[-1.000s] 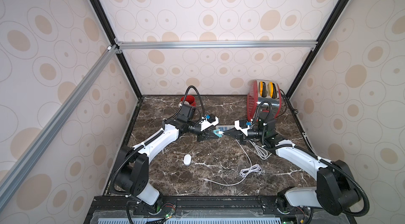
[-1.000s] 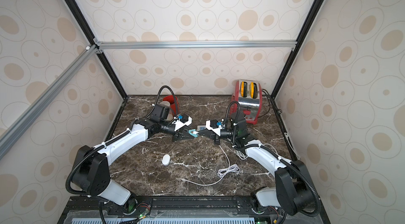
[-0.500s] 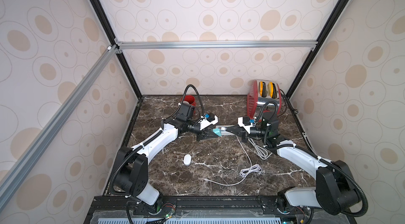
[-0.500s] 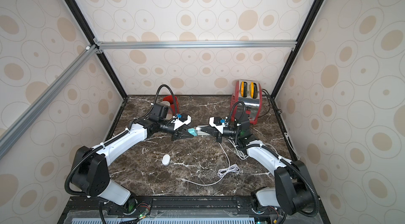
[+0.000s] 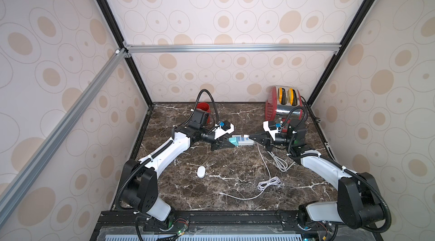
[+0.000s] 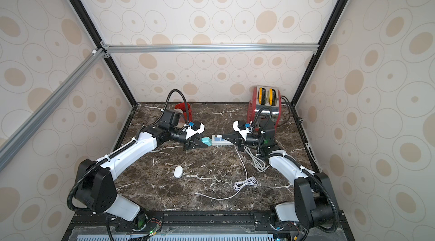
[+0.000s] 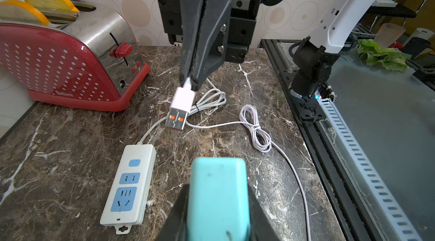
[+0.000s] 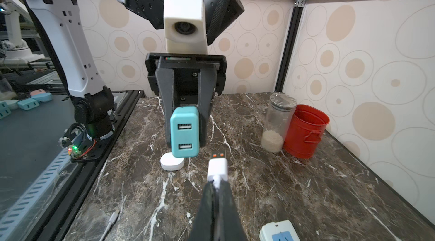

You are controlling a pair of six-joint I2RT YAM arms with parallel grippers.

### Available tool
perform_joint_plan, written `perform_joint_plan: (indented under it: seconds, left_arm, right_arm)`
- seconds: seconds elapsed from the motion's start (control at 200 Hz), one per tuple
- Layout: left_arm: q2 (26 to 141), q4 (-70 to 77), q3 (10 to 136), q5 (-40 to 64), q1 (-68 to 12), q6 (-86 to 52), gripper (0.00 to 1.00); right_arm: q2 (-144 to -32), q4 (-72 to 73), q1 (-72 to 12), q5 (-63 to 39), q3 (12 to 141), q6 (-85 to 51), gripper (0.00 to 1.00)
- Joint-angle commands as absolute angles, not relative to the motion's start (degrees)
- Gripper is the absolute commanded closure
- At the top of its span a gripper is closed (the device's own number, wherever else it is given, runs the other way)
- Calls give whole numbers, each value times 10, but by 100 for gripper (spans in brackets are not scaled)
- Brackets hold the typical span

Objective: Charge the bluetooth headset
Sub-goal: Insert the charging cable into the plug.

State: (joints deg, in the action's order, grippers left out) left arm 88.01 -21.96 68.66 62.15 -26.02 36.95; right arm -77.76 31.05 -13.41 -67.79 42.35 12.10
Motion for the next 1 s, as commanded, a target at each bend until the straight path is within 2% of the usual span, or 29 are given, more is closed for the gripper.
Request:
perform_joint_plan:
  seconds: [0.0, 0.185, 0.335, 0.556, 0.991]
  left_arm:
    - [877, -235, 710, 640, -258, 395, 100]
    - [881, -236, 715, 641, -258, 396, 100]
    - [881, -236, 715, 641, -258, 395, 100]
    - [879, -236, 714, 640, -258, 395, 100]
    - [878, -231, 715, 637, -258, 390, 100]
  right_arm:
    - [-782, 322, -134, -718, 439, 105, 100]
    - [-782, 276, -144, -745, 451, 124, 100]
    - [-780, 185, -156, -742, 468, 185, 100]
    - [-792, 234, -179, -718, 463, 158, 100]
    - [-782, 204, -190, -683, 461, 182, 100]
